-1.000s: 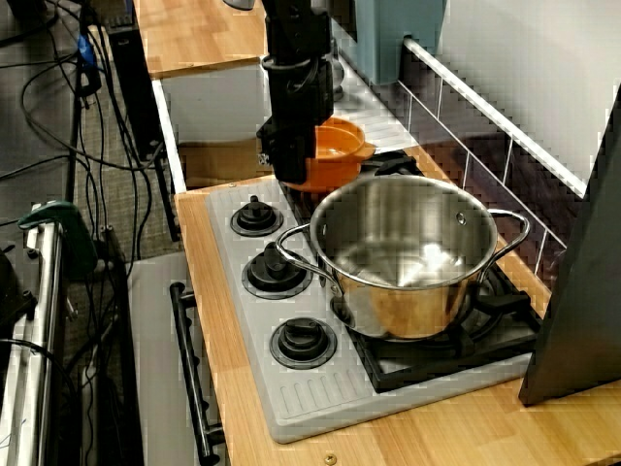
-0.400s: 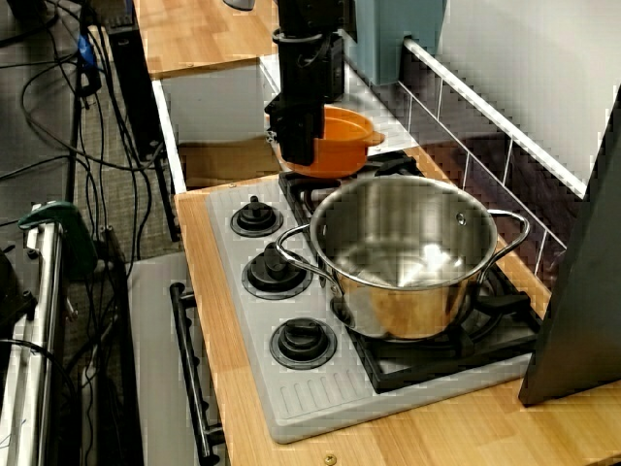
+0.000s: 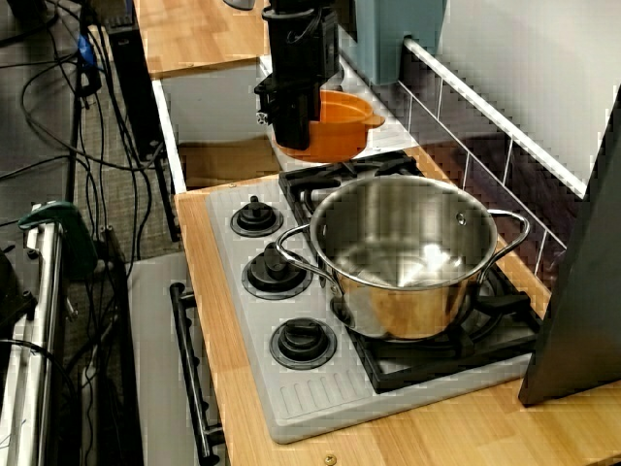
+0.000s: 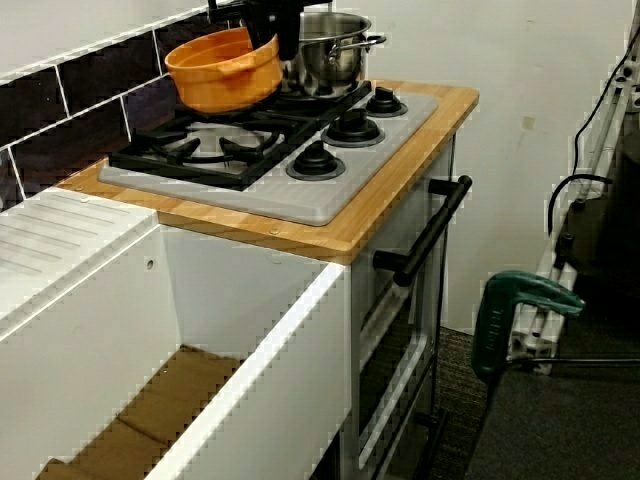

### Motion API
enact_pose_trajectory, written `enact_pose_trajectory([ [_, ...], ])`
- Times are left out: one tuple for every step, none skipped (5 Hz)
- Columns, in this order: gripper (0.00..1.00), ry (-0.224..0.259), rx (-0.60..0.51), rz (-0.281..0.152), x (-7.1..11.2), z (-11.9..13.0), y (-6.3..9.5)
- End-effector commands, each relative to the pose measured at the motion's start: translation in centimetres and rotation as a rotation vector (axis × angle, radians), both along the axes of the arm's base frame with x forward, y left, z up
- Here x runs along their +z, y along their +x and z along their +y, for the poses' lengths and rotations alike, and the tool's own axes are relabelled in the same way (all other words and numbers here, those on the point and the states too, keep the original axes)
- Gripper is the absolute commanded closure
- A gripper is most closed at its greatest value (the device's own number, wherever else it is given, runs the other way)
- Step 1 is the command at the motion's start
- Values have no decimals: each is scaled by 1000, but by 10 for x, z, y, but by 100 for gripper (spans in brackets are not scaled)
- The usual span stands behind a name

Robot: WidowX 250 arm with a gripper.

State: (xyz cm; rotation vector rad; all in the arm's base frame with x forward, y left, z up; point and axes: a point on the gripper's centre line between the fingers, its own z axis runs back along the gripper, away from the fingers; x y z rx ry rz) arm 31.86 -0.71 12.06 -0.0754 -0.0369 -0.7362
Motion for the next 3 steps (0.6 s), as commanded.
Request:
enact_pose_trajectory([
  [100,1,-31,-95,39,-9,-12],
  [100,-13,-43,-114,50,-14,-14],
  [100,-27,-47,-131,61,-16,-13],
])
